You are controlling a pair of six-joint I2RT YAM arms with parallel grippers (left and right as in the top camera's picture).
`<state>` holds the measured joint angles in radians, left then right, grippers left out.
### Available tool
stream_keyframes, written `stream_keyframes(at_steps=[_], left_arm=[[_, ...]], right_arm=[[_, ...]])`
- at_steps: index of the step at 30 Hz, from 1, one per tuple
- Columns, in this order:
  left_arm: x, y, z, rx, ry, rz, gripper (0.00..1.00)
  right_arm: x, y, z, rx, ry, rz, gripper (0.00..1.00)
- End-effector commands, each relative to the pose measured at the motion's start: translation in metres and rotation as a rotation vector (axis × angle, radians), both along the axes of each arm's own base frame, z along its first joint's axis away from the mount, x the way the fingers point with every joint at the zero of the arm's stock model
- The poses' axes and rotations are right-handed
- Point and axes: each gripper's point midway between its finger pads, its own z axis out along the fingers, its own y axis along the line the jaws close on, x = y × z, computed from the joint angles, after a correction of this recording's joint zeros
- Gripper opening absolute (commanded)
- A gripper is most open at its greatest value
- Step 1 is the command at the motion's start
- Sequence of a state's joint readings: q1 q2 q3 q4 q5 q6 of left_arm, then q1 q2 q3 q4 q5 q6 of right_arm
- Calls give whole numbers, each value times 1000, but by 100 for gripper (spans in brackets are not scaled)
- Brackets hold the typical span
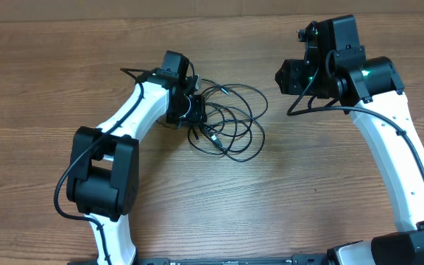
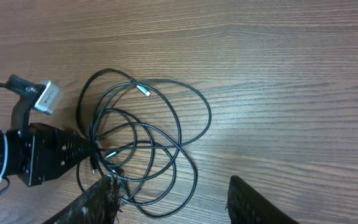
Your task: Untangle cables
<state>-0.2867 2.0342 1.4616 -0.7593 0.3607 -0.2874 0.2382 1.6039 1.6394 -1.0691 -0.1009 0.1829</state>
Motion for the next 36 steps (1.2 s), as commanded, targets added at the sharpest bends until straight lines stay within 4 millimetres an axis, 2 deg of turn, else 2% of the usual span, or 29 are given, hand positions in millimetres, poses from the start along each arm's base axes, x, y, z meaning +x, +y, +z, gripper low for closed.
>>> stream_keyframes(at_steps=[1,6,11,15,21,28,36], left_arm=[[10,7,-5,42,-3,92,32],[17,17,-8,114,-36,129,32],[20,7,-8,122,-68,113,33],[22,10,-10,196,-99,121,33],[20,2,-12,205,-111,104,33],[20,8,-15,251,-120,111,31],[12,11,-28,256,-102,119,30]], right_arm=[[-2,2,1,5,-1,8,53],[-2,2,1,5,-2,8,53],[-2,2,1,5,-1,8,53],[-3,2,1,4,3,8,53],[-4,2,0,3,9,8,53],[-4,2,0,2,10,8,53],[-4,2,0,2,10,8,53]])
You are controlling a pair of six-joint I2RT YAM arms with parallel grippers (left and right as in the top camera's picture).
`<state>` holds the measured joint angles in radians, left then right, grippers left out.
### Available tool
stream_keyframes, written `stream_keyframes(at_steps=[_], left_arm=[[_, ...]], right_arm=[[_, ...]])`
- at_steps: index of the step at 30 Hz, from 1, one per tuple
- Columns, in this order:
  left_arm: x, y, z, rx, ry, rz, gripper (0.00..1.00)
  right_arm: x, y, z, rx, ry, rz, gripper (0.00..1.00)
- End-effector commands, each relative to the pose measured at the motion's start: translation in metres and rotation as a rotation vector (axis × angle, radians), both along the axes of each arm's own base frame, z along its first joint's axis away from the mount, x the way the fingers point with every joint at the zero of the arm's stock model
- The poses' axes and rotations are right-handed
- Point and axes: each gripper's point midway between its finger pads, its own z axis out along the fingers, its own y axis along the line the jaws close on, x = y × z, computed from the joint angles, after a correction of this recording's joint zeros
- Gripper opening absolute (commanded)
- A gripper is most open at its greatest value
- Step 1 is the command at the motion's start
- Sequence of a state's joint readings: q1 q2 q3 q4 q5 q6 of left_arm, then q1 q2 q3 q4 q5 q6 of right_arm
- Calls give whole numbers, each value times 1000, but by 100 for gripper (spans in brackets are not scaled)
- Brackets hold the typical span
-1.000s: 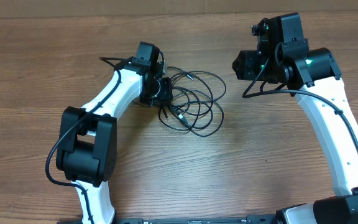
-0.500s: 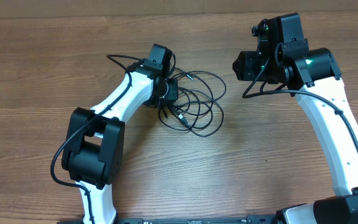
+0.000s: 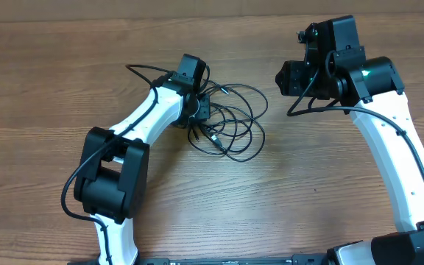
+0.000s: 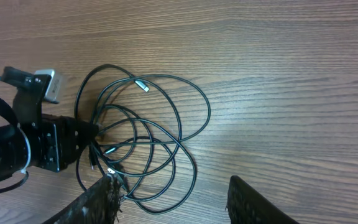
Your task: Untangle cables
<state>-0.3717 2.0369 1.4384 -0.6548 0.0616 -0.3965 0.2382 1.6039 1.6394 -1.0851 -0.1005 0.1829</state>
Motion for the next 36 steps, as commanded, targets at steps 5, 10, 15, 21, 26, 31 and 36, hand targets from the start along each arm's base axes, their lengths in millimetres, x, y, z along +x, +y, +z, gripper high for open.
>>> stream_keyframes(at_steps=[5,10,15,21,26,31,36], left_arm=[[-11,5,-20,23,42,30,18],[-10,2,-16,5,41,28,4],[-4,-13,5,-78,32,-6,4],[-4,-44,72,-300,21,-160,4],[0,-47,122,-514,4,-181,4],[1,-43,142,-666,18,-195,4],[1,-45,170,-832,-37,-308,4]], right_arm=[[-1,2,2,7,-6,8,53],[-1,3,2,7,-6,8,53],[-1,2,2,6,-6,8,53],[-5,2,-1,5,15,10,57],[-15,16,-16,64,105,57,58],[-23,38,-35,168,220,120,58],[-25,51,-59,227,323,147,58]])
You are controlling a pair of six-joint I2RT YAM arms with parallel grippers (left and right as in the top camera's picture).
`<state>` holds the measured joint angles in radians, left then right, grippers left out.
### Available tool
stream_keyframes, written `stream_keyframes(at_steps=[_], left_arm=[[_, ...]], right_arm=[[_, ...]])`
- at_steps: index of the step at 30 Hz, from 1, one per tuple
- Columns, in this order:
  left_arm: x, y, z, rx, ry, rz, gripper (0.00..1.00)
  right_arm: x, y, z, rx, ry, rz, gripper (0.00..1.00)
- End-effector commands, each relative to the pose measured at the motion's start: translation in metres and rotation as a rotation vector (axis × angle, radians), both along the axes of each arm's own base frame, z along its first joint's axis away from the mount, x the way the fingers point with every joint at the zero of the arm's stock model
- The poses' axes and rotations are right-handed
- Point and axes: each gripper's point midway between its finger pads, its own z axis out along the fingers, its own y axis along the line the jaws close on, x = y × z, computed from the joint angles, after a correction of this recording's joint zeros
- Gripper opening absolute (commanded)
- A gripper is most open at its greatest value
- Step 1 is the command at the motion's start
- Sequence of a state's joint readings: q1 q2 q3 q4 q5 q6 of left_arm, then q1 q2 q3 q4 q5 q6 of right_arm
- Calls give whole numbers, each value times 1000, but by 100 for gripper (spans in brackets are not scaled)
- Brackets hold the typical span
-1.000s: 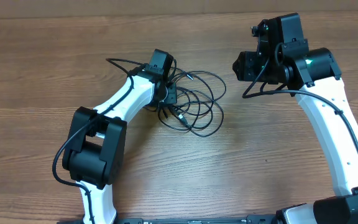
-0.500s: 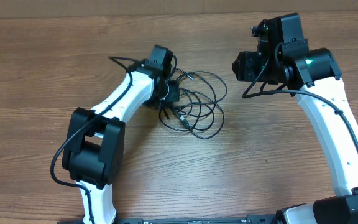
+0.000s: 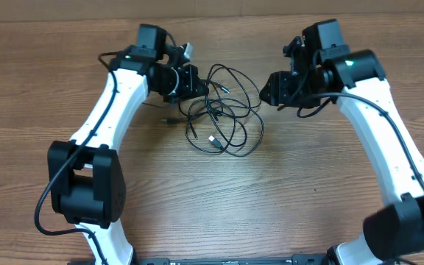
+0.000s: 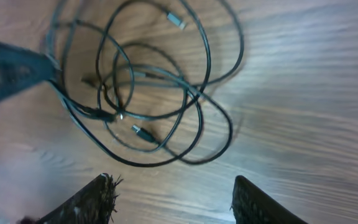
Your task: Untangle cables
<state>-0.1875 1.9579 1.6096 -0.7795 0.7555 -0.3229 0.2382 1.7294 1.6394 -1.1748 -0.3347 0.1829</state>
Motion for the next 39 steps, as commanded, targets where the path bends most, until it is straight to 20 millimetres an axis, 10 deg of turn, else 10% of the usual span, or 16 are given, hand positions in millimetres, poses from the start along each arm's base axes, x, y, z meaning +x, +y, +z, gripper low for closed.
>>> stream_keyframes(at_steps=[1,8,14,24,27,35,39], left_arm=[[-8,-19,56,-262,-114,-157,4],[-18,-31,94,-460,-236,-306,4],[14,0,32,-96,-73,12,4],[-15,-27,133,-613,-344,-390,4],[-3,-23,136,-601,-316,-336,4],[38,9,62,-197,-244,-18,4],[39,60,1,184,-119,169,4]], right_arm=[[-6,18,-13,86,84,41,58],[-5,28,-27,130,139,59,59],[-5,33,-27,131,130,73,59],[-3,30,-29,99,116,65,59],[-1,21,-34,43,110,46,59],[0,-3,-44,-96,108,3,63],[3,-12,-47,-152,93,-14,63]])
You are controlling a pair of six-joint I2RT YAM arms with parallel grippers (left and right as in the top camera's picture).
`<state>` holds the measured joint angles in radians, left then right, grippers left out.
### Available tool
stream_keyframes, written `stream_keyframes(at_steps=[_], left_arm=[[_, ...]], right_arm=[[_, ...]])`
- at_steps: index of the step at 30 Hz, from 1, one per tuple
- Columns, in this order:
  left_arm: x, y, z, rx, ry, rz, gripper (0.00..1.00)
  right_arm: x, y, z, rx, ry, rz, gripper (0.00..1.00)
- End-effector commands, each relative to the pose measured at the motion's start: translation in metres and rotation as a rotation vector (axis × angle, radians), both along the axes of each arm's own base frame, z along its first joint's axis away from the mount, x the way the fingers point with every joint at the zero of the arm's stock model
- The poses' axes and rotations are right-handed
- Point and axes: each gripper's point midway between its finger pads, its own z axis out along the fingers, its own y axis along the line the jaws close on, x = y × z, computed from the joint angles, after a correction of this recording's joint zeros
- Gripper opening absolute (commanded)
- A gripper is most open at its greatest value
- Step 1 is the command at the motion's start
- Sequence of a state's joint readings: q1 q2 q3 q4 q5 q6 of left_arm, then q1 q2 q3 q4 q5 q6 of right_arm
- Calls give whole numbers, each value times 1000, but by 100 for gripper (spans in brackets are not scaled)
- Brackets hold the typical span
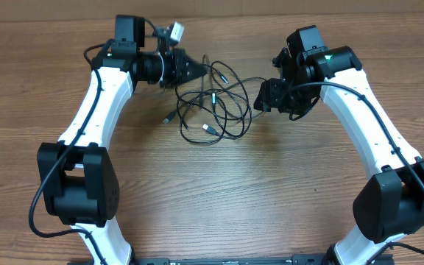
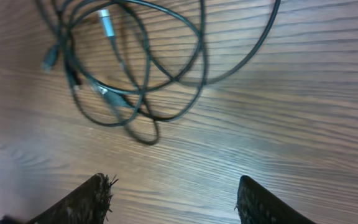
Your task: Untangle cables
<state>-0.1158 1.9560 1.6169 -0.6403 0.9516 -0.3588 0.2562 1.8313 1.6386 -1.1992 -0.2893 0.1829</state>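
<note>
A tangle of thin black cables (image 1: 213, 110) with small silver plugs lies on the wooden table (image 1: 212, 206), mid-far. My left gripper (image 1: 188, 71) sits at the tangle's far left corner, shut on a cable strand that runs from its tip into the loops. At the tangle's right edge is my right gripper (image 1: 265, 98). In the right wrist view that gripper (image 2: 173, 182) is open over bare wood, with the cable loops (image 2: 135, 68) and a silver plug (image 2: 106, 23) ahead of its fingers (image 2: 98, 198), apart from them.
Loose plug ends (image 1: 168, 116) lie at the tangle's left and near side. The table's far edge (image 1: 219, 16) runs just behind both grippers. Wood surface extends toward the near side.
My left gripper has shifted a little farther back and left with the strand, and the loops have spread out. The right gripper has come closer to the tangle's right edge, lower over the wood.
At first my left gripper was at the tangle's left side and the right arm stood off at the far right. The left gripper then pressed into the tangle. Later it was at the far side with a strand, and the right arm had swung toward the cables.
</note>
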Motion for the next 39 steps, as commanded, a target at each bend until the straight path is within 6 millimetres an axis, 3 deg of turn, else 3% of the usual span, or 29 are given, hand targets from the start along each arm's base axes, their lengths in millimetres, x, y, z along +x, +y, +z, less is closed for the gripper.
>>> stream_keyframes(at_steps=[1,3,5,8,11,12,13,16,21,26,31,34,39], left_arm=[[12,73,-52,497,32,248,4],[-1,119,-73,746,122,363,4],[-16,158,-81,956,190,457,4],[-36,191,-81,1147,244,503,4],[-48,188,-84,1142,289,465,9],[-50,184,-86,1120,300,449,33],[-51,179,-87,1098,308,438,52],[-53,169,-88,1043,324,404,64],[-60,175,-88,1077,343,402,67],[-66,207,-83,1231,356,477,67],[-70,227,-83,1228,409,545,67],[-72,228,-85,1170,440,554,68],[-72,228,-87,1142,452,549,68]], right_arm=[[4,-14,-5,-93,-23,-17,64],[5,-17,-5,-112,-28,-21,66],[6,-18,-5,-116,-30,-22,71],[7,-17,-5,-114,-35,-22,74],[6,-7,-2,-61,-38,4,78],[5,3,0,-21,-42,39,79],[3,11,2,13,-45,68,79],[1,33,7,74,-62,124,84],[-2,57,5,76,-88,183,86],[-3,71,-13,-9,-101,218,86],[-2,94,-26,-9,-116,265,85],[3,105,-33,-16,-145,283,80],[17,118,-53,-80,-210,316,80]])
